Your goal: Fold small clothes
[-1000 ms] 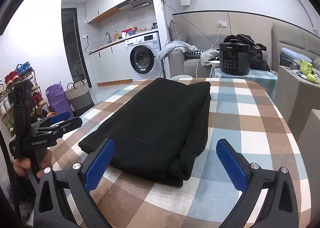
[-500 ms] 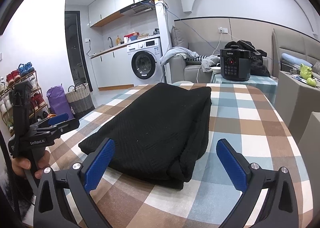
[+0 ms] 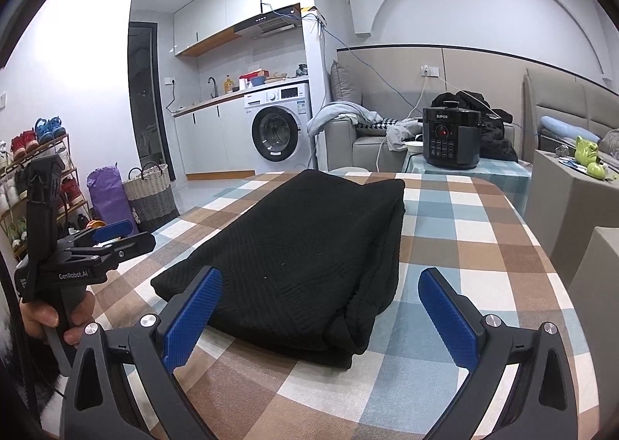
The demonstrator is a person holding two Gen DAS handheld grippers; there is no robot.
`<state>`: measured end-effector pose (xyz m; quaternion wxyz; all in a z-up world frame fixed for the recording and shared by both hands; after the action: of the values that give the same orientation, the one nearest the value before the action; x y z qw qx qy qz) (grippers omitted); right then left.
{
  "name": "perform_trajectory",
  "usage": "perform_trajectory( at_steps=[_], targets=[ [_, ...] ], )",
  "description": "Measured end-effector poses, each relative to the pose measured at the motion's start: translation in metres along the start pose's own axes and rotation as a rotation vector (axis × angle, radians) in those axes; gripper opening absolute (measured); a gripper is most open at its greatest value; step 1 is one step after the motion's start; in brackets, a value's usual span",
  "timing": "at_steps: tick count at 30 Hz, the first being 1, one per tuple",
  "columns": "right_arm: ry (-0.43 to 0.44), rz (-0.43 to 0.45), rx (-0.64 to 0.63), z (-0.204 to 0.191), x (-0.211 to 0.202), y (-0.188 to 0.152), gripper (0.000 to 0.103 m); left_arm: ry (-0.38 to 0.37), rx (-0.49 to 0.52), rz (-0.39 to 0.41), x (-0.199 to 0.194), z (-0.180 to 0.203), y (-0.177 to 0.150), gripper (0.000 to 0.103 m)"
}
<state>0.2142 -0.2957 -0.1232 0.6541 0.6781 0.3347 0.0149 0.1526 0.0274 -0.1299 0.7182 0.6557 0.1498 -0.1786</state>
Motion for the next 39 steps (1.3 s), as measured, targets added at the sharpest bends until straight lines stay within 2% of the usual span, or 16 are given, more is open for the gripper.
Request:
perform_trajectory(
  at_steps=[39],
  targets=[
    [0.002,-0.013,0.02,0.0017,0.0004,-0.002,0.103,-0.015,0.004,-0.005,0.0007,0.0048,-0.0006,0.102]
  ],
)
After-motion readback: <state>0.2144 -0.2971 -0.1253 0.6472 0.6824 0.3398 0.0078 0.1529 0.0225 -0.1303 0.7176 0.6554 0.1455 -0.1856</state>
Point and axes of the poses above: each gripper's, at about its wrist camera, not at the fingertips, and x roughly the way its jaws point, z to its right, y to its top, the point moved 7 cm from there along x, roughly the way its jaws point, and after that the axes turned 1 degree about x, right-handed, at the moved point
